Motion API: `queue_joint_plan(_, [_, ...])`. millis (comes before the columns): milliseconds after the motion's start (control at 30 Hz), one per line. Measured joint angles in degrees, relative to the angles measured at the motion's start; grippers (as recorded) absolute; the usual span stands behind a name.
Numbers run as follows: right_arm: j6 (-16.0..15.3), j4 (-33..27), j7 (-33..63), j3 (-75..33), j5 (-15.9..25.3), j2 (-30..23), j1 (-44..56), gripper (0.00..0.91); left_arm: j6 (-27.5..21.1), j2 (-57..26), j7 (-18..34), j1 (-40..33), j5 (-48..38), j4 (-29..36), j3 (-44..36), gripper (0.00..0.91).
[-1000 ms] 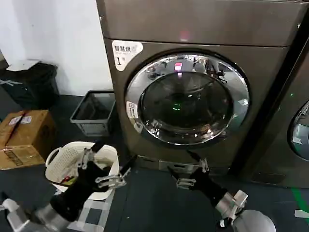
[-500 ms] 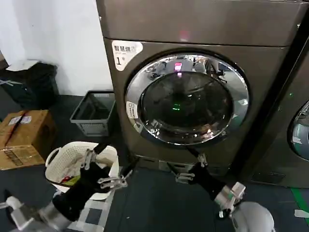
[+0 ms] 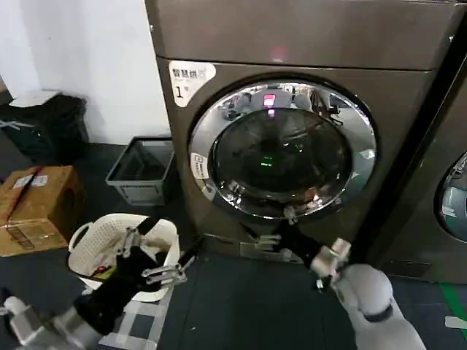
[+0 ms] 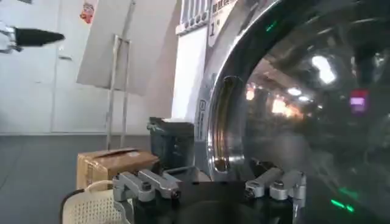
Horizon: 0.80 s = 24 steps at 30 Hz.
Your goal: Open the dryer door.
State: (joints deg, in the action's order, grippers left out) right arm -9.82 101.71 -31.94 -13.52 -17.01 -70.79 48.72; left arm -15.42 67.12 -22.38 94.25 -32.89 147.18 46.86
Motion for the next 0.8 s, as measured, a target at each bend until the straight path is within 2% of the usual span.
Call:
queue_joint_plan(267, [0.4,-6.9,0.6,4.5,1.1,-2.8,-7.5,0.907,0.2,0.3,-0.1,0.1,-0.2,0.0,0.0,0.907])
queue_joint_plan(333, [0.5,-8.3,0.2,5.4,2.5,-3.5,-9.2,0.907,0.2,0.4,-0.2,0.1,-0.2,0.0,0.0,0.907])
queue_joint_plan(800, [1.2,-15.1,0.4,8.6,3.8,-7.8,-16.0,0.907,0.2,0.2,-0.1,-0.6,0.1,0.0,0.1,0.907])
